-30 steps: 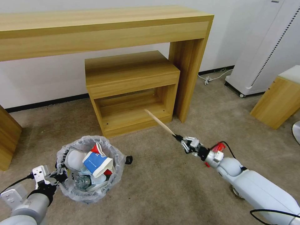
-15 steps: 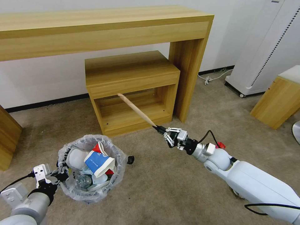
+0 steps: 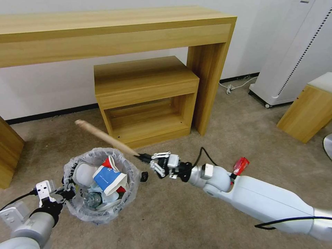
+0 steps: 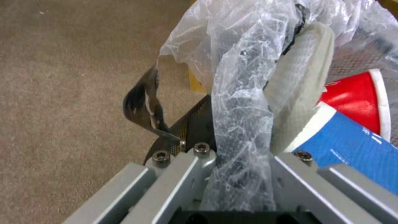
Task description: Pick up the trash bin and place the garbage on the floor into it.
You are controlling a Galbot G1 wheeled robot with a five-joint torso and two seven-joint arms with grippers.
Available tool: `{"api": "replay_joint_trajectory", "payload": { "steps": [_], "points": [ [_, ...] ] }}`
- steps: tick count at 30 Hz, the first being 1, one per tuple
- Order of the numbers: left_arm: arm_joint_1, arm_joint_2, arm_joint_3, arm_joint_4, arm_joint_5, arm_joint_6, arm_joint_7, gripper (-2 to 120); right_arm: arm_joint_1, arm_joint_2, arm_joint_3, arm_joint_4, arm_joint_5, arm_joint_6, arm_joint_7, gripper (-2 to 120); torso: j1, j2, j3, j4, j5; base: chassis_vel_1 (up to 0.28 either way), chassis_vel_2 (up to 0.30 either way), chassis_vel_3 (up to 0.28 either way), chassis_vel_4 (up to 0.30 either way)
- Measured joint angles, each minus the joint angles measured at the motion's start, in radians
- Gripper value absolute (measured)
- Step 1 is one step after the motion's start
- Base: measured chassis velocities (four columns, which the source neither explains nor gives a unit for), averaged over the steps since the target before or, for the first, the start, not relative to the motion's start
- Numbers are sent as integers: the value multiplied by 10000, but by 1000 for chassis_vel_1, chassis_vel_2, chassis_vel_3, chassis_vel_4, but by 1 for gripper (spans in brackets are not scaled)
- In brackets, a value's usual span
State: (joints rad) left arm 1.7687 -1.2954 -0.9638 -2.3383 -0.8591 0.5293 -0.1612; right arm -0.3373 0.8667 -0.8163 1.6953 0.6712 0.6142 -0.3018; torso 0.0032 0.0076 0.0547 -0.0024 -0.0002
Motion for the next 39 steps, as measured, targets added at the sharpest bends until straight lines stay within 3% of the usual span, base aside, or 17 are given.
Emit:
{"api": "replay_joint_trajectory", "payload": {
  "steps": [14,39],
  "points": [
    [268,-140,-134,-427,-53,35,-73,1,889,745,-1589,-669,-5,-108,194,0,0,0,0,-1,1,0,0,0,0],
    [603,-222,-134,-873,-41,36,-73,1,1237,1313,-2226,-1348,-222,-302,401,0,0,0,0,-1,2,0,0,0,0]
  ]
}}
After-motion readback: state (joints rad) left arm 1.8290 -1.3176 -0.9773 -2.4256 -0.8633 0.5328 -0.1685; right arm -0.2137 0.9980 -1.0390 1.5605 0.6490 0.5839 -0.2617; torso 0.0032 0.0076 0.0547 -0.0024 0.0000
